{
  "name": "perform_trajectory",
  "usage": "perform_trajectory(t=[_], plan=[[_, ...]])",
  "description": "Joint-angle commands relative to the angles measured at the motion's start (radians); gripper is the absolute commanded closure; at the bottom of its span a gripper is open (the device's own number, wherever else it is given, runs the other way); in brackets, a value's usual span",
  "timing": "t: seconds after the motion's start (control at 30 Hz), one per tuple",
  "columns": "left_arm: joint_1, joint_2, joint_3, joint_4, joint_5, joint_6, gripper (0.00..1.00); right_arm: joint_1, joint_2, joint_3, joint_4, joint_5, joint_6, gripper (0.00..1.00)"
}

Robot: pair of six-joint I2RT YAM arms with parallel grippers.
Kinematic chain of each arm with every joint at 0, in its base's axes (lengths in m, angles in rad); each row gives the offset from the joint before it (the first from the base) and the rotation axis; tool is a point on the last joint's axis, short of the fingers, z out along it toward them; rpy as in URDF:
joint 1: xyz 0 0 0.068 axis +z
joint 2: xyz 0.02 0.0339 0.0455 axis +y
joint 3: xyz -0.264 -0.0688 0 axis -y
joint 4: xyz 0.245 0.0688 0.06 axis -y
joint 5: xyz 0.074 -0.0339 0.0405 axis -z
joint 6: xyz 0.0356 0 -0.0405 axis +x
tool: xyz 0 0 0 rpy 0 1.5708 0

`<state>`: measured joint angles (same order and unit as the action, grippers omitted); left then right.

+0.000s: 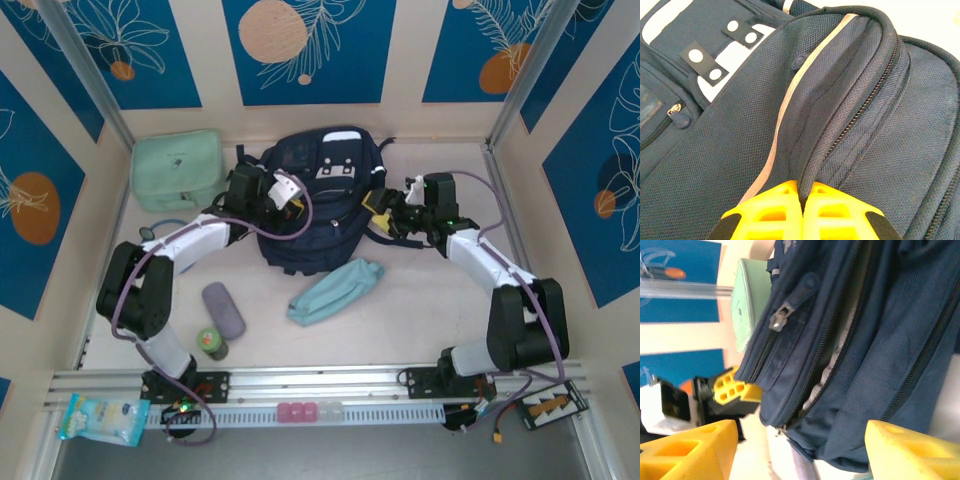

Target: Pack books, pencil case, and school supplies into a backpack

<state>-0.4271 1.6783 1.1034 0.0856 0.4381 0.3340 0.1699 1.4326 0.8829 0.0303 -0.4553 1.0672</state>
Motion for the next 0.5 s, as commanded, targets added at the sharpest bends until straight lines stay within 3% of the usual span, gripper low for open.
perform_trajectory(t=[0.0,0.23,0.47], plan=[[-0.012,-0.058,-0.008,0.111,0.07,-0.002,0.95,0.002,0.064,0.0,0.152,-0.098,0.237,0.28],[-0.028,-0.057,-0.002,0.066,0.063,0.041,0.95,0.046,0.163,0.09,0.182,-0.118,0.306,0.27],[-0.036,-0.067,-0.008,0.039,0.053,0.067,0.95,0.029,0.199,0.075,0.242,-0.131,0.367,0.27]])
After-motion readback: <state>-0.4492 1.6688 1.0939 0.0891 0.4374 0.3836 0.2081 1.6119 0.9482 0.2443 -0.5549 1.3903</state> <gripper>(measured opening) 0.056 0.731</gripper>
